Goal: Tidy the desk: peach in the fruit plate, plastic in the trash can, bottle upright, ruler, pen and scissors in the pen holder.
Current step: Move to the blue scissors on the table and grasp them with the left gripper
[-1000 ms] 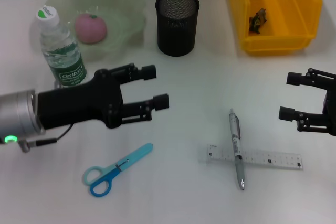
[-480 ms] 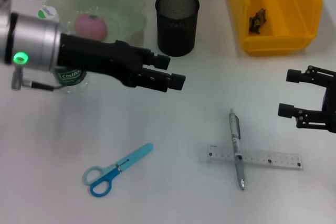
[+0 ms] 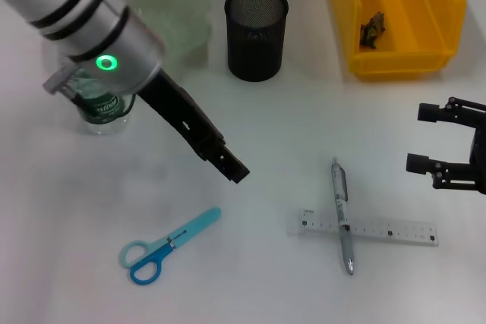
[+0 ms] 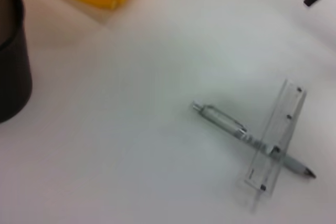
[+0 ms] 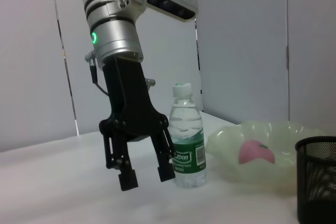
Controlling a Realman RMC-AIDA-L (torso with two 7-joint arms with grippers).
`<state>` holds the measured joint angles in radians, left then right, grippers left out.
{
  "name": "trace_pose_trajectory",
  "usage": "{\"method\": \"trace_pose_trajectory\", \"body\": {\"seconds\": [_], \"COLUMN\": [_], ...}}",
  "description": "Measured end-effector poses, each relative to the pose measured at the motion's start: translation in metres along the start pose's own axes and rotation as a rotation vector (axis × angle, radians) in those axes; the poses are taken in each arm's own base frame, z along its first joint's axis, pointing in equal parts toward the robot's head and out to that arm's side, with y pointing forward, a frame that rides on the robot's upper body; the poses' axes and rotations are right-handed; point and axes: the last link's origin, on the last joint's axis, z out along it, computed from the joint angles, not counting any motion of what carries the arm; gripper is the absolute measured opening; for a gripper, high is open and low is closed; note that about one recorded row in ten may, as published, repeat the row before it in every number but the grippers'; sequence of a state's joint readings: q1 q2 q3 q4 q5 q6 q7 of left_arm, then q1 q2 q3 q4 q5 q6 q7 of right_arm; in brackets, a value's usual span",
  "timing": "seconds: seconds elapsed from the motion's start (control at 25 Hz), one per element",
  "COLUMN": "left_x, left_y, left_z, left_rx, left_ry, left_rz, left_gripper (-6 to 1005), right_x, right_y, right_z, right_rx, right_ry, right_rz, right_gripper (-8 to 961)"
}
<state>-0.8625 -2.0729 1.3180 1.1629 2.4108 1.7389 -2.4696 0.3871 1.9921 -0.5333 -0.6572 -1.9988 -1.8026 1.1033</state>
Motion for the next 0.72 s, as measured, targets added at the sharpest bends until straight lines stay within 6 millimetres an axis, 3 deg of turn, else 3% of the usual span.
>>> {"method": "trace_pose_trajectory", "body": {"seconds": [0.4,0.72], "left_x": [0.008,-0.002], "left_y": [0.011,0.025], "left_z": [0.010,0.033], "left_rx": [0.061,0.083], "left_ry": [-0.128,-0.241], "left_rz": [0.024,0.052], "left_gripper": [761,752], "right_x": [0.005,0.009], "right_y": [-0.003,-0.001], "right_z": [0.000,0.007], "right_rx": [0.033,0.018], "right_ry": [0.018,0.012], "right_rz": [-0.015,-0.025], "right_gripper": [824,825]}}
